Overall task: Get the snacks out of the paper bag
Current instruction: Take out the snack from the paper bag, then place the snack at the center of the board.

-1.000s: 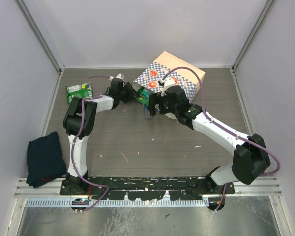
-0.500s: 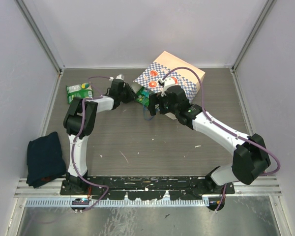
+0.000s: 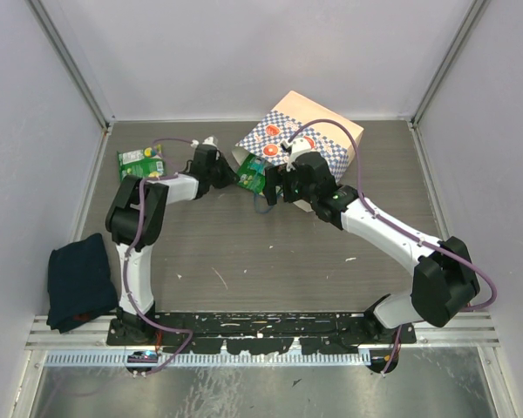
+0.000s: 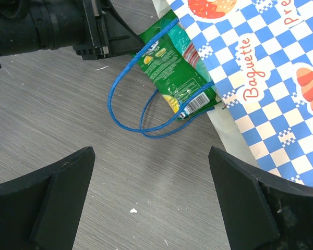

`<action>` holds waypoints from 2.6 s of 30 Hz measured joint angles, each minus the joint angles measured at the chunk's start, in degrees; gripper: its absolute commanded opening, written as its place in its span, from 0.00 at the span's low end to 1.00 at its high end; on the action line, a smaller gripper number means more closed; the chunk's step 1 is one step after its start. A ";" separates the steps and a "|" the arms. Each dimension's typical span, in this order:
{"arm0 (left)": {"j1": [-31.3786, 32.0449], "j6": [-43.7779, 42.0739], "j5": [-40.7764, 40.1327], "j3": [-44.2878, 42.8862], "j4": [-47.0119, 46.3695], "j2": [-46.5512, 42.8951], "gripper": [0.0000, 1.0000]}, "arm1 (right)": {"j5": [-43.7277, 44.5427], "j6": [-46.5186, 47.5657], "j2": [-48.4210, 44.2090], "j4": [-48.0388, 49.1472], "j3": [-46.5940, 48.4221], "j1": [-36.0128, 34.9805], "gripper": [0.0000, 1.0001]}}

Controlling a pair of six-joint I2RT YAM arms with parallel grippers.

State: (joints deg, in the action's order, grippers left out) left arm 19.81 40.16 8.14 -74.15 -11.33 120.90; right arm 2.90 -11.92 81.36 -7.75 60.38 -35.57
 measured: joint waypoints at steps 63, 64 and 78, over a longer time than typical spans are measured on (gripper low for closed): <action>-22.95 0.90 -0.46 28.46 3.13 -26.12 0.00 | 0.46 -0.02 0.04 0.44 -0.31 0.00 0.97; -22.95 1.09 -0.37 27.89 3.06 -25.81 0.00 | 0.46 -0.02 0.04 0.44 -0.28 0.00 0.97; -22.95 3.06 -0.44 15.26 2.47 -18.67 0.00 | 0.46 0.02 0.76 0.42 -0.28 0.00 0.97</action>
State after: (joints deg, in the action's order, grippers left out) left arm -3.14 43.22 7.70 -58.89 -8.86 102.24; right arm 3.36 -11.90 82.13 -7.33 60.10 -35.57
